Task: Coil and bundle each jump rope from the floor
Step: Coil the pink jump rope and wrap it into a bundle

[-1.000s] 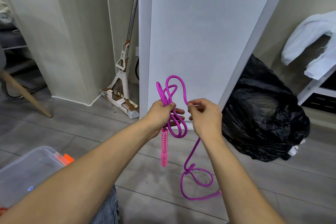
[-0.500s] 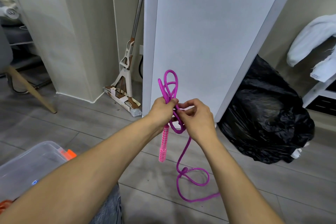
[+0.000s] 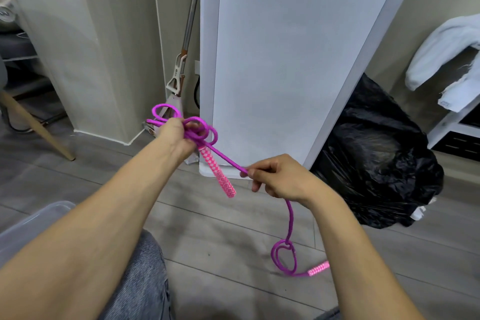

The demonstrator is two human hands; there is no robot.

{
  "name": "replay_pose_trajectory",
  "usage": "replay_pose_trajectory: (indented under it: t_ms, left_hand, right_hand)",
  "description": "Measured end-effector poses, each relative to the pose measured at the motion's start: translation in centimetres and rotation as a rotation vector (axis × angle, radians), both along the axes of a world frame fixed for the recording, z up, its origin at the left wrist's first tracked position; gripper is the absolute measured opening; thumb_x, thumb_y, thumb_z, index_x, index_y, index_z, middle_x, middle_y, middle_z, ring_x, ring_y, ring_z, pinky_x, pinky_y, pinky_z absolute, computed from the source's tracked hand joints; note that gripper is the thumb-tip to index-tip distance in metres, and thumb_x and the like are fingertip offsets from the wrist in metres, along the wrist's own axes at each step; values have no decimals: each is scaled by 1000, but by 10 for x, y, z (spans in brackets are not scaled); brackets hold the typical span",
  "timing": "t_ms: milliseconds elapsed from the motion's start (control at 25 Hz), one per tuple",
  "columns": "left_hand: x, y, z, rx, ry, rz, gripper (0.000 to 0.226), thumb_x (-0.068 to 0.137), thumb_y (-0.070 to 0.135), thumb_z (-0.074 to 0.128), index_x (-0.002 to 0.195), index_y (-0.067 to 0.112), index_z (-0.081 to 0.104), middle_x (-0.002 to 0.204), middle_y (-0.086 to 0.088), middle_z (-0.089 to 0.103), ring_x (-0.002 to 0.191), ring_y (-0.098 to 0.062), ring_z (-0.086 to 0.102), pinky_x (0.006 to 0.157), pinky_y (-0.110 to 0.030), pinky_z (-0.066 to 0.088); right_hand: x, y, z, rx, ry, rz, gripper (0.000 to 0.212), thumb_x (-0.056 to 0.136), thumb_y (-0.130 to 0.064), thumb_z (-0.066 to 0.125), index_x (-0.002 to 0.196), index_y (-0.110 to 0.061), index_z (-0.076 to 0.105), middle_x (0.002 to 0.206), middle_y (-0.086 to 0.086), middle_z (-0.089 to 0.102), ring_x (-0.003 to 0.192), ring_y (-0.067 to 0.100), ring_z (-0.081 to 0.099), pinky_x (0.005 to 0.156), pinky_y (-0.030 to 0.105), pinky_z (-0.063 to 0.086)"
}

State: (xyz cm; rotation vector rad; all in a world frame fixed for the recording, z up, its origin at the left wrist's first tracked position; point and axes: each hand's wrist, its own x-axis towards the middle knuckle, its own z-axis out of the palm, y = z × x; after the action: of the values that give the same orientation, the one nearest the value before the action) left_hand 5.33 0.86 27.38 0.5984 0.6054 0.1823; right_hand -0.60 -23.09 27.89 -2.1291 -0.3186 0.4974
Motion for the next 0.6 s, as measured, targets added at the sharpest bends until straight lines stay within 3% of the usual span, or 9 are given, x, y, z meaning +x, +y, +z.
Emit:
replay_pose_trajectory:
  t_ms: [80, 200, 320, 400, 480, 600]
  left_hand:
    - [4, 7, -7, 178, 52, 45, 14, 101, 3, 37, 97, 10, 48, 36, 3, 39, 25, -8, 37, 34, -15, 38]
    - [4, -2, -16, 536, -2, -107, 13, 103, 8, 44, 92, 10, 51, 59, 0, 44, 30, -6, 40, 35, -17, 39]
    - [-5, -22, -12, 783, -122, -348, 11, 105, 14, 45, 102, 8, 53, 74, -5, 59, 41, -9, 53, 40, -21, 45]
    - [-16, -36, -8, 831, -199, -538, 16, 105, 16, 44, 117, 6, 51, 86, -8, 72, 66, -19, 68, 58, -31, 55]
    - [-26, -50, -6, 878, -266, -699, 13, 105, 15, 45, 114, 9, 52, 96, -12, 76, 84, -28, 73, 72, -40, 59]
    - [-41, -71, -4, 954, -328, -835, 11, 104, 13, 47, 110, 7, 54, 101, -16, 73, 91, -31, 74, 81, -45, 61]
  right_hand:
    - [1, -16, 7, -118, -23, -5, 20, 98, -21, 61, 94, -15, 79, 68, -2, 67, 48, 7, 44, 49, 15, 36]
    - [4, -29, 13, -194, -239, -209, 21, 99, -25, 59, 91, -20, 77, 70, -6, 66, 57, 0, 56, 52, 13, 38]
    - [7, -27, 12, -108, -335, -328, 20, 98, -31, 59, 88, -26, 75, 74, -3, 67, 71, 13, 62, 55, 20, 43]
    - [6, -19, 8, -117, -350, -293, 19, 98, -32, 60, 87, -26, 75, 75, -1, 69, 75, 17, 65, 61, 24, 47]
    - [5, -11, 5, -133, -377, -263, 18, 97, -32, 61, 89, -25, 76, 73, -2, 69, 74, 17, 64, 62, 25, 46]
    - [6, -1, 0, -154, -429, -257, 19, 98, -33, 60, 93, -22, 75, 74, -5, 67, 74, 16, 63, 62, 27, 46]
